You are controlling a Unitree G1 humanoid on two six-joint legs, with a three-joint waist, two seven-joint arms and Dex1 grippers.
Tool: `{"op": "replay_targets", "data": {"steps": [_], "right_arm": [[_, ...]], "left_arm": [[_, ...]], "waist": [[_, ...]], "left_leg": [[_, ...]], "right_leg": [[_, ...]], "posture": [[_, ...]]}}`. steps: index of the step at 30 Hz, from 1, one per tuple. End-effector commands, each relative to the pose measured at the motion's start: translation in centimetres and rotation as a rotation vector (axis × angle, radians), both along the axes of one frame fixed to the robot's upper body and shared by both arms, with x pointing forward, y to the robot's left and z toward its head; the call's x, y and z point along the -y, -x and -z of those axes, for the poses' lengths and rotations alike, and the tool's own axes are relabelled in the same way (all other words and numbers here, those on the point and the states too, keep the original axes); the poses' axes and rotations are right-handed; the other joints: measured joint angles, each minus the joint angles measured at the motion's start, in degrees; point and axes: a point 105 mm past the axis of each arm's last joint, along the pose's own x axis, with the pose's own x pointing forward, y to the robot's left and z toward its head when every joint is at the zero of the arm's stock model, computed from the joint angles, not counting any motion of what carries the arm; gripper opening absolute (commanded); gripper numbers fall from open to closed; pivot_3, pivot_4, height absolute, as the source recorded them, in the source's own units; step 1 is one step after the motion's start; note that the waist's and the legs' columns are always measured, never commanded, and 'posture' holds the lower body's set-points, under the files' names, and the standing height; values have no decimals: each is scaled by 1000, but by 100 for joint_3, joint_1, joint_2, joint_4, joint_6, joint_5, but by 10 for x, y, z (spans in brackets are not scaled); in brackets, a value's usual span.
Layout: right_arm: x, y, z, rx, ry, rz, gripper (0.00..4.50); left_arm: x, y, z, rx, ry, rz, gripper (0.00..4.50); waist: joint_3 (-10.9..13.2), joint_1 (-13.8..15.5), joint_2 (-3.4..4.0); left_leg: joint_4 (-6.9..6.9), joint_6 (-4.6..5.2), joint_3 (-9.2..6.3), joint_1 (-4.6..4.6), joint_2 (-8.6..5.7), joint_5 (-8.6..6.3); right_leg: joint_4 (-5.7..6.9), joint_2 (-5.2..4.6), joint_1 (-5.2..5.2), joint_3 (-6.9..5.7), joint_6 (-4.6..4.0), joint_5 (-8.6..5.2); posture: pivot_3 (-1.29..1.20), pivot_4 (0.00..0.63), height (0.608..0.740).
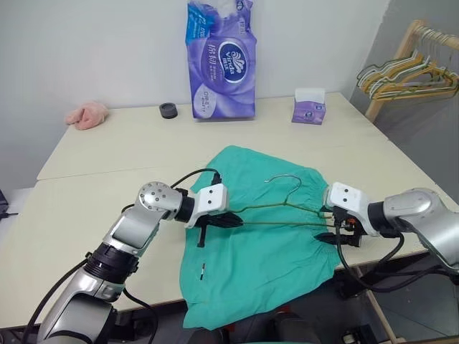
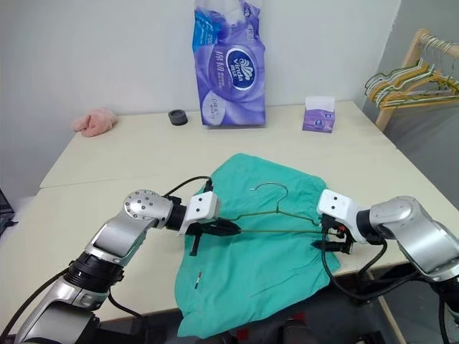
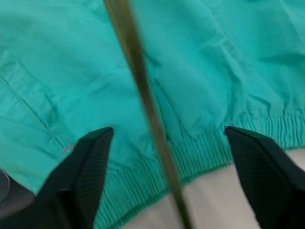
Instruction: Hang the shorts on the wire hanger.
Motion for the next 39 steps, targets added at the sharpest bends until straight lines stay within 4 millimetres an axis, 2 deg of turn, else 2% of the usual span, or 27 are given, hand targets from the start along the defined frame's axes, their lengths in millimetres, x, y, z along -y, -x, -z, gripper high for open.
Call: {"op": "replay_targets", "data": {"steps": [1, 8, 13, 16, 19, 24, 27, 34, 37, 39], "right_arm": [[-5, -3, -9, 38, 11, -29, 2409], [-10, -1, -9, 33, 7, -44, 57], [-11, 2, -9, 25, 5, -47, 22], [-11, 3, -8, 24, -1, -42, 0], [-9, 5, -8, 20, -4, -33, 0], [-3, 10, -7, 3, -22, 10, 0], [4, 19, -6, -18, -41, 57, 0], [28, 26, -5, -23, -60, 197, 0], [51, 34, -5, -42, -90, 332, 0], [72, 38, -3, -44, -105, 449, 0]], "left_arm": [[3, 2, -6, 30, 7, 14, 0], [4, 1, -5, 32, 0, 17, 0], [4, 1, -2, 26, -4, 14, 0], [4, 7, -2, -41, 23, 25, 696], [4, 6, -4, -60, 49, 9, 1580], [5, -15, -22, -71, 237, -144, 3016], [-9, -28, -32, -118, 338, -253, 3016], [-40, -45, -37, -98, 347, -378, 3016], [-56, -58, -40, -65, 348, -452, 3016], [-54, -56, -38, -77, 351, -432, 3016]], "waist": [[0, 5, 0], [0, 4, 0], [0, 4, 1], [-1, 4, 1], [-1, 0, 2], [-2, 20, 2], [-3, 12, 0], [-8, -6, 8], [-8, 26, 8], [-9, 35, 7]], "left_leg": [[0, 0, 0, 0, 0, 0], [8, 0, 0, -2, -1, 0], [15, 0, -1, -5, -1, 0], [25, 1, -1, -9, 0, -1], [51, 1, -5, -22, 2, -1], [71, 8, -7, -36, -1, -4], [74, 9, -10, -38, 0, -4], [74, 8, -9, -37, 0, -4], [74, 8, -10, -37, 0, -4], [74, 8, -11, -40, -1, -4]], "right_leg": [[0, 0, 0, 0, 0, 0], [1, 0, 1, 1, 1, 1], [2, 1, 1, 0, 2, 2], [4, 1, 1, 0, 5, 4], [9, 2, 1, -5, 7, 6], [6, 1, 0, -4, 19, 19], [6, 1, 0, -7, 22, 24], [7, 3, -1, -5, 20, 26], [6, 3, -1, -7, 20, 27], [5, 2, -1, -7, 19, 27]], "posture": [[-111, 22, 740], [-114, 24, 740], [-114, 24, 740], [-114, 24, 740], [-120, 22, 740], [-126, 22, 740], [-130, 21, 740], [-136, 22, 740], [-143, 27, 740], [-154, 29, 740]]}}
